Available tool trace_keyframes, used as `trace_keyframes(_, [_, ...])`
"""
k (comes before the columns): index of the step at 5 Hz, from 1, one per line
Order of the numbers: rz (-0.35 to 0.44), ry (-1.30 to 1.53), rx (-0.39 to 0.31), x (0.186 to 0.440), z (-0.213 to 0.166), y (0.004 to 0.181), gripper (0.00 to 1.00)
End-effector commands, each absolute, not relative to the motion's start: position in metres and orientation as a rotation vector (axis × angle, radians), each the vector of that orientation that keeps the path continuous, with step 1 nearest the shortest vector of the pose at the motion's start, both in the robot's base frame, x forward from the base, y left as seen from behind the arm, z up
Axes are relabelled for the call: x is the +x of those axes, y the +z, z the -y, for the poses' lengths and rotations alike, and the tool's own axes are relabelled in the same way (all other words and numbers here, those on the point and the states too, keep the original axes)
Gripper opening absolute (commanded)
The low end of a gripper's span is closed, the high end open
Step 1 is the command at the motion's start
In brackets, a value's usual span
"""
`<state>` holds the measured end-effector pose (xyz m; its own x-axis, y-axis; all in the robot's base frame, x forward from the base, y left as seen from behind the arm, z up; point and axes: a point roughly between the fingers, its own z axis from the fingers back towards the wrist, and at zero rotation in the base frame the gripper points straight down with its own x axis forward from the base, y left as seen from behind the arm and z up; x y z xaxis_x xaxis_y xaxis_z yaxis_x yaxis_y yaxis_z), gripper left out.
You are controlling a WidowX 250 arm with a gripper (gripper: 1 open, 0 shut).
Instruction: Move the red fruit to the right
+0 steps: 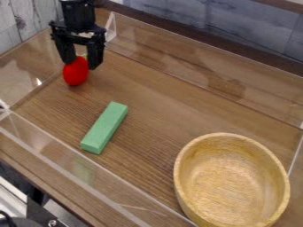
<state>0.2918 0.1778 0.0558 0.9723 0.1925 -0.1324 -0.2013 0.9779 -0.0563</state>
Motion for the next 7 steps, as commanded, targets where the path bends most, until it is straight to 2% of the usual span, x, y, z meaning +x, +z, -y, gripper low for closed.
trace_keyframes(1, [-0.083, 0.156, -0.043, 0.301, -0.184, 0.068, 1.00])
trace_keyframes(3, [-0.102, 0.191, -0.058, 0.308, -0.188, 0.065, 1.00])
trace_keyframes(5, [-0.124, 0.203, -0.083, 0.310, -0.185, 0.032, 1.00])
trace_keyframes(7, [-0.139, 0.410, -0.127, 0.311, -0.194, 0.021, 1.00])
